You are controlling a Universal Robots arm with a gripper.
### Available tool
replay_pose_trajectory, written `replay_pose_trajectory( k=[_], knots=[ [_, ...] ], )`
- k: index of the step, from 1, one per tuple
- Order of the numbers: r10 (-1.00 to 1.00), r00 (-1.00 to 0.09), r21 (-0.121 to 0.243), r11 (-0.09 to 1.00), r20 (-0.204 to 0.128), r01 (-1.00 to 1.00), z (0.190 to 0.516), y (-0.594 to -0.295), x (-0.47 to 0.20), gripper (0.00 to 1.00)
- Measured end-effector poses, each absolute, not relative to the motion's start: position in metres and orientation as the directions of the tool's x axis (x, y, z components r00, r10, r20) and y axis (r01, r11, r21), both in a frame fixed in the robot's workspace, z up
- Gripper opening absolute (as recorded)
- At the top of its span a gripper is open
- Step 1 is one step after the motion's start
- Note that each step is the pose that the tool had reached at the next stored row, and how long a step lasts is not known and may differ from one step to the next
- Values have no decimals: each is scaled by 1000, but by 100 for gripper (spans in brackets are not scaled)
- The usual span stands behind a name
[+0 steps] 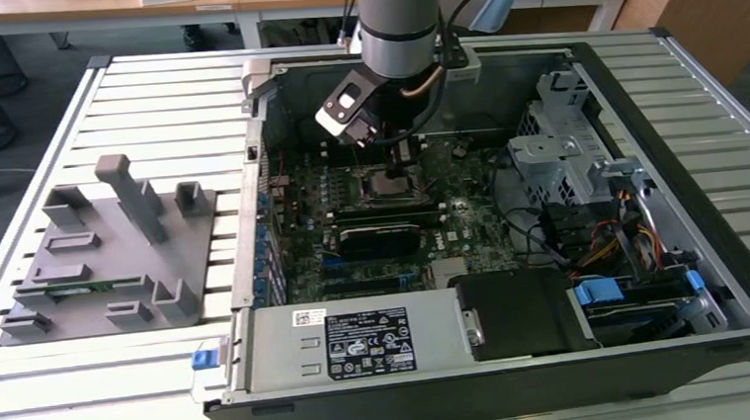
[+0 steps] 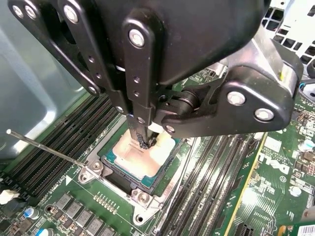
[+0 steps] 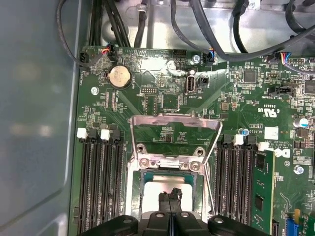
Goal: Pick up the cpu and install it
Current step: 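Place the cpu into insertion slot, then close the cpu cover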
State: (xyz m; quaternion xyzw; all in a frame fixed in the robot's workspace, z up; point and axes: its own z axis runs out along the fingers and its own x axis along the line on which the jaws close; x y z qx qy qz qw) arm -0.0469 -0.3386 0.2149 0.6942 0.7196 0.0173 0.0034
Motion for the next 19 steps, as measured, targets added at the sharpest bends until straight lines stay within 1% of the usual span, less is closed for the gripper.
replay_pose_trajectory(
  k=[19],
  knots=[
    [999, -36, 29, 36, 20, 999, 227, -339, -47, 11]
  ],
)
